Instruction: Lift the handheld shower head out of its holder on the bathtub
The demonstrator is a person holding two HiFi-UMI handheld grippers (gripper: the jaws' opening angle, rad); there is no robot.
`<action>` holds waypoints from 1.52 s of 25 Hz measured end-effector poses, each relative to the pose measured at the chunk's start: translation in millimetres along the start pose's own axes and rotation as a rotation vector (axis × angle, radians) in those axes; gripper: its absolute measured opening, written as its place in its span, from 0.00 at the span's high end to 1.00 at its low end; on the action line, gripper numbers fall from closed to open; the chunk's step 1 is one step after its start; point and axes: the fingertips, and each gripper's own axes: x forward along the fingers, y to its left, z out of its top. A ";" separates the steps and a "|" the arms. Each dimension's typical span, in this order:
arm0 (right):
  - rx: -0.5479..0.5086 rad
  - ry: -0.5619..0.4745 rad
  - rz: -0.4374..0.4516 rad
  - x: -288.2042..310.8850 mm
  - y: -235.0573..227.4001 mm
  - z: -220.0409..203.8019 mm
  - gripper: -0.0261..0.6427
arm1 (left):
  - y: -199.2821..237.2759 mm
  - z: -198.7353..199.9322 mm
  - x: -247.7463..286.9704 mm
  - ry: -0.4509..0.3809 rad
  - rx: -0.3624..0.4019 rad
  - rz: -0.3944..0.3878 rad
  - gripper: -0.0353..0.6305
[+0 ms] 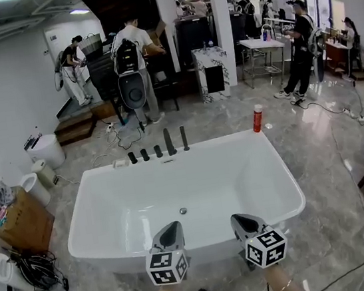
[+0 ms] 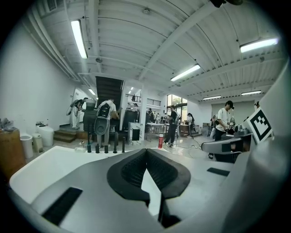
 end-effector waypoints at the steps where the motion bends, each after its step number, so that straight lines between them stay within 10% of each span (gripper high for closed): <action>1: 0.004 -0.003 0.001 0.9 -3.6 0.5 0.95 | -0.6 -0.7 3.5 0.003 0.002 0.001 0.92; 38: 0.022 0.089 -0.090 382.7 -82.2 40.8 0.78 | 241.6 6.7 299.0 0.101 -0.088 -0.119 0.92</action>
